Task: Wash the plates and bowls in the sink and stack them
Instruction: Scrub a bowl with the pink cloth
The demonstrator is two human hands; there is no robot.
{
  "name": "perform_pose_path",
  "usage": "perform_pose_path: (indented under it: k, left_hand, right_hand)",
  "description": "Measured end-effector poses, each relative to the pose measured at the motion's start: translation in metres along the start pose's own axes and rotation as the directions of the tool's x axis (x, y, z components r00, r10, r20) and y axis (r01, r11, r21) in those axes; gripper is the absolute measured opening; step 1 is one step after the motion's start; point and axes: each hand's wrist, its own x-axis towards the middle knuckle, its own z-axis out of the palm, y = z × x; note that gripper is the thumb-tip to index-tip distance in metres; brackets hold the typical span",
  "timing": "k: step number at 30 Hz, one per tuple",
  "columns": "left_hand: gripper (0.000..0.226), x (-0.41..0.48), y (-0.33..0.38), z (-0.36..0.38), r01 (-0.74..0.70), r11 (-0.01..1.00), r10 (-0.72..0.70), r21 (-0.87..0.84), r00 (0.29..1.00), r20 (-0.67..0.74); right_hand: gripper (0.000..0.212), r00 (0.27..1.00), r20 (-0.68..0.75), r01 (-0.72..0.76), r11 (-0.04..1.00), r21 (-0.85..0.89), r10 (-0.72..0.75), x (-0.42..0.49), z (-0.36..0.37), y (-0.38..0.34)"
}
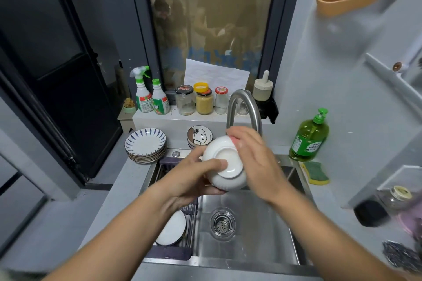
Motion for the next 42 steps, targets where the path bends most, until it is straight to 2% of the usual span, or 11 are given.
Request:
perform_pose_path:
  k: [5, 9, 14, 18, 20, 23, 26, 30, 32, 37, 42]
  left_hand:
    - [0.071, -0.002, -0.025, 0.015, 0.055, 0.896, -0.049, -0.441, 0.998, 0.025]
    - [0.058, 0.000, -0.021, 0.030, 0.063, 0.836, -0.075, -0.545, 0.997, 0.001]
    - [0.052, 0.001, -0.017, 0.037, 0.021, 0.772, -0.022, -0.635, 1.000, 0.006]
    - [0.053, 0.006, -0.034, 0.044, -0.092, 0.818, 0.044, -0.568, 0.994, -0.098]
    - [0.049, 0.007, -0.045, 0.045, -0.148, 0.864, 0.079, -0.481, 0.984, -0.162]
    - [0.056, 0.006, -0.050, 0.042, -0.125, 0.923, 0.067, -0.363, 0.984, -0.168]
    - [0.068, 0.004, -0.041, 0.028, -0.090, 0.987, 0.068, -0.136, 0.984, -0.162]
    - [0.071, 0.004, -0.017, 0.009, -0.066, 0.990, 0.058, 0.125, 0.996, 0.067]
    - [0.066, 0.004, -0.007, 0.007, -0.044, 0.984, 0.019, 0.173, 0.989, 0.147]
    - [0.051, 0.008, -0.013, 0.009, 0.019, 0.994, -0.026, 0.106, 0.998, 0.065]
    - [0.054, 0.006, -0.028, 0.017, 0.079, 0.882, -0.053, -0.465, 0.996, 0.069]
  right_hand:
    - [0.045, 0.986, -0.122, 0.106, 0.993, -0.049, -0.111, -0.022, 0.025, 0.018]
    - [0.041, 0.966, -0.170, -0.154, 0.963, 0.222, 0.194, 0.007, 0.013, 0.022]
    - [0.053, 0.982, -0.158, 0.097, 0.993, -0.067, -0.106, -0.023, 0.036, 0.020]
    - [0.048, 0.944, -0.194, -0.215, 0.943, 0.255, 0.268, 0.001, 0.022, 0.016]
    - [0.040, 0.922, -0.180, -0.279, 0.912, 0.302, 0.342, 0.006, 0.017, 0.011]
    - [0.037, 0.935, -0.153, -0.287, 0.934, 0.212, 0.322, 0.005, 0.008, 0.011]
    - [0.038, 0.960, 0.019, -0.280, 0.951, 0.131, 0.280, 0.010, -0.013, 0.014]
    - [0.040, 0.907, 0.392, -0.166, 0.986, -0.005, 0.154, 0.018, -0.043, 0.002]
    - [0.038, 0.879, 0.465, -0.097, 0.994, -0.050, 0.110, 0.022, -0.046, 0.000]
    - [0.037, 0.978, 0.161, -0.152, 0.984, 0.091, 0.136, 0.016, -0.021, 0.020]
    - [0.041, 0.994, -0.032, 0.106, 0.994, -0.020, -0.107, -0.015, 0.017, 0.020]
